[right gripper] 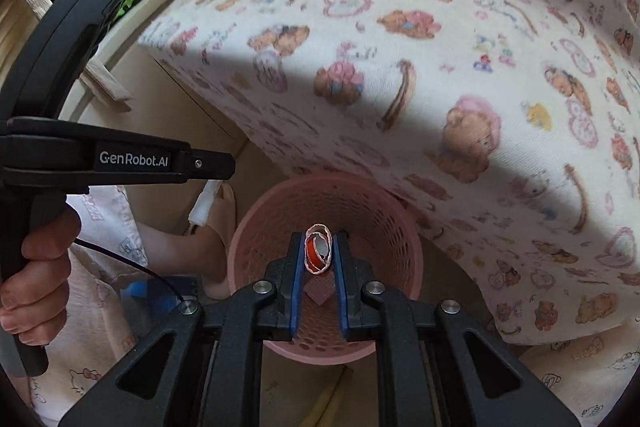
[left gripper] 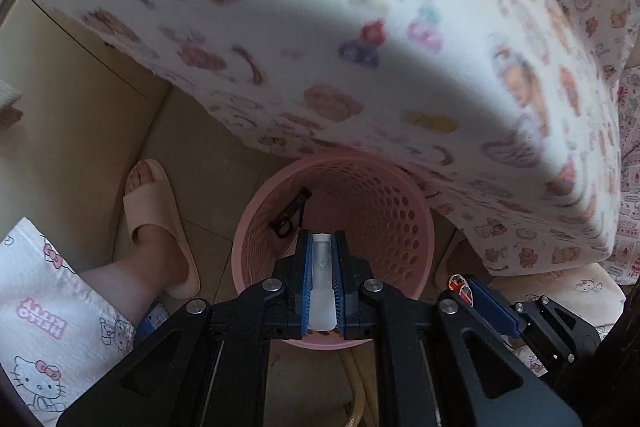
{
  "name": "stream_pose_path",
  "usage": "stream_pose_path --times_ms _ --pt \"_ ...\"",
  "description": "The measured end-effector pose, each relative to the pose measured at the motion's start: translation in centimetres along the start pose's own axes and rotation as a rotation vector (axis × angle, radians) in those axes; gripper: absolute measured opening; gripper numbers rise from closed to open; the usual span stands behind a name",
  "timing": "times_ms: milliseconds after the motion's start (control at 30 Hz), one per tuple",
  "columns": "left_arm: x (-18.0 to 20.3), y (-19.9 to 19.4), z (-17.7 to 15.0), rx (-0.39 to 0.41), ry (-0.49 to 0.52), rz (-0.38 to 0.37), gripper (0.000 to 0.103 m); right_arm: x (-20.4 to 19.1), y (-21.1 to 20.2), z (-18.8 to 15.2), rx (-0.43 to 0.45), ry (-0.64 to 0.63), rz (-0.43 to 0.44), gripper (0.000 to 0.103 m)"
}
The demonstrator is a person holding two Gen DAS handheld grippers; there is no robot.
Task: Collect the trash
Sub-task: 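Carry tube and roll over the pink wastebasket and open both grippers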
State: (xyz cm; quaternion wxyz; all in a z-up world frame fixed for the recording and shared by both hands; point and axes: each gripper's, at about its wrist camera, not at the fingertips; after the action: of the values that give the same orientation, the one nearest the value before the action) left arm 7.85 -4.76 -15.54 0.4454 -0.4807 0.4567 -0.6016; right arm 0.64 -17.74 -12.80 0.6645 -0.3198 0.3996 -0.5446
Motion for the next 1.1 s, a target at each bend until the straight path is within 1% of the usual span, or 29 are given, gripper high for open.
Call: stream_pose_path --times_ms 67,133,267,400,567,667,733,767,800,833,900,933,967,1033,1100 --pt "-0.2 1.8 -0.4 -0.043 -0.016 0.019 0.009 0.1 2.0 -0.6 -0.054 -0.002 -0.012 0.014" --pt "-0.4 3.5 -0.6 -0.080 -0.025 0.032 0.009 0.3 3.8 -1.2 -0.100 0.000 -0.043 0.014" --pt "-0.6 6.5 -1.3 -0.134 -0.027 0.066 0.009 1.0 6.8 -2.6 -0.195 0.010 -0.068 0.014" --pt "-1.2 9.0 -2.1 -0.202 -0.050 0.071 0.009 2.1 8.7 -3.9 -0.255 0.034 -0.099 0.014" --pt "-1.2 10.4 -3.0 -0.236 -0.037 0.094 0.009 3.0 9.7 -4.6 -0.298 0.070 -0.097 0.014" --pt "-1.3 10.9 -3.5 -0.261 -0.037 0.099 0.009 2.9 10.2 -5.0 -0.322 0.069 -0.103 0.021" --pt "-1.6 11.3 -3.7 -0.279 -0.047 0.095 0.009 3.0 10.6 -5.3 -0.347 0.075 -0.107 0.029" --pt "-1.6 11.4 -3.8 -0.284 -0.053 0.094 0.009 3.1 10.8 -5.4 -0.358 0.078 -0.109 0.031" --pt "-1.6 11.5 -3.8 -0.288 -0.053 0.094 0.009 3.1 10.8 -5.5 -0.364 0.080 -0.113 0.036" --pt "-1.5 11.5 -3.9 -0.288 -0.046 0.097 0.009 3.2 10.8 -5.6 -0.367 0.081 -0.118 0.044" --pt "-1.4 11.5 -4.0 -0.281 -0.025 0.116 0.015 3.1 10.6 -5.6 -0.361 0.079 -0.127 0.052" --pt "-1.3 11.4 -4.1 -0.276 -0.017 0.128 0.026 3.1 10.5 -5.5 -0.356 0.077 -0.134 0.052" --pt "-1.1 11.4 -4.1 -0.271 -0.010 0.142 0.033 2.9 10.6 -5.6 -0.353 0.075 -0.139 0.053" --pt "-0.7 11.6 -4.3 -0.281 0.015 0.175 0.032 2.9 10.4 -5.6 -0.350 0.078 -0.141 0.056" --pt "-0.4 12.0 -4.8 -0.317 0.047 0.231 0.032 3.0 10.3 -5.4 -0.348 0.085 -0.142 0.057"
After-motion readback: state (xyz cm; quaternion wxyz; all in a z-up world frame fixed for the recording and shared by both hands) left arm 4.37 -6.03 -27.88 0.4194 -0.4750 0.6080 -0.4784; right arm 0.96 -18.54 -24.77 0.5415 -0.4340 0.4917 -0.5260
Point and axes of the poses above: each gripper's, at about its wrist camera, not at the fingertips, and y roughly the way its jaws point, x to its right, z to its top, and after that the axes turned 6 degrees about x, right-handed
